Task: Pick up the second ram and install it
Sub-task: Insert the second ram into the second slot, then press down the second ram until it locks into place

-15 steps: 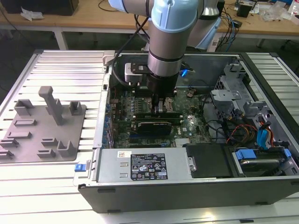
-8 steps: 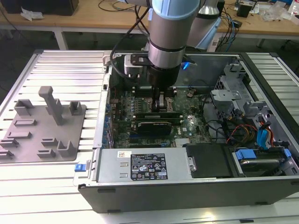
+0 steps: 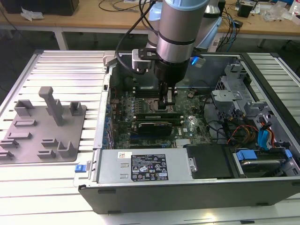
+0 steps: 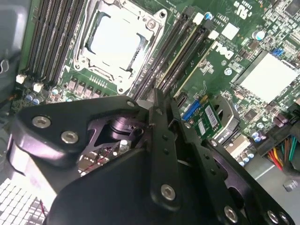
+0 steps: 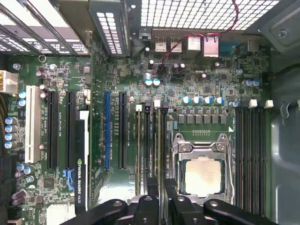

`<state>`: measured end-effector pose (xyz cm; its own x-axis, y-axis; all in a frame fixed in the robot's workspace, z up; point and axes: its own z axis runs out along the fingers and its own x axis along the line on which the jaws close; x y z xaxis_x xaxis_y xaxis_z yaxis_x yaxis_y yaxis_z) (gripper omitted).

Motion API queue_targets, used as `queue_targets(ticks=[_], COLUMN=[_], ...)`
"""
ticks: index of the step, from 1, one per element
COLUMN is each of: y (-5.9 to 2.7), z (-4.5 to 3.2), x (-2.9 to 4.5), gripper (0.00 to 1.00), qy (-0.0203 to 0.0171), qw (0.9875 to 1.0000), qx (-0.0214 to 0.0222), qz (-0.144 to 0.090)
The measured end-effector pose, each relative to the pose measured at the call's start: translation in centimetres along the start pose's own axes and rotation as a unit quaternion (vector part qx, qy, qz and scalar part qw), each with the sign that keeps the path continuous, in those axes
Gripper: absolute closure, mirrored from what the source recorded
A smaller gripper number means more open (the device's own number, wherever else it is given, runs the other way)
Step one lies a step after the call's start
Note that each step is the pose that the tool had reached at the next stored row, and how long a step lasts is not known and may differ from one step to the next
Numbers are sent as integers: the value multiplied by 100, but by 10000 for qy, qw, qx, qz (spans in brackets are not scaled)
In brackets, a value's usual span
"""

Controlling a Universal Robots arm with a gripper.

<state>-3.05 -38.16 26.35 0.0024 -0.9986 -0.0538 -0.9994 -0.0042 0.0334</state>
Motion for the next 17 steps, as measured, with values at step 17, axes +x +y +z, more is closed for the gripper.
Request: queue_targets(ticks=[17], y=[1], z=[0], x=[1], gripper=[92], qy=[0], qw=[10000], qx=[12], qz=[0])
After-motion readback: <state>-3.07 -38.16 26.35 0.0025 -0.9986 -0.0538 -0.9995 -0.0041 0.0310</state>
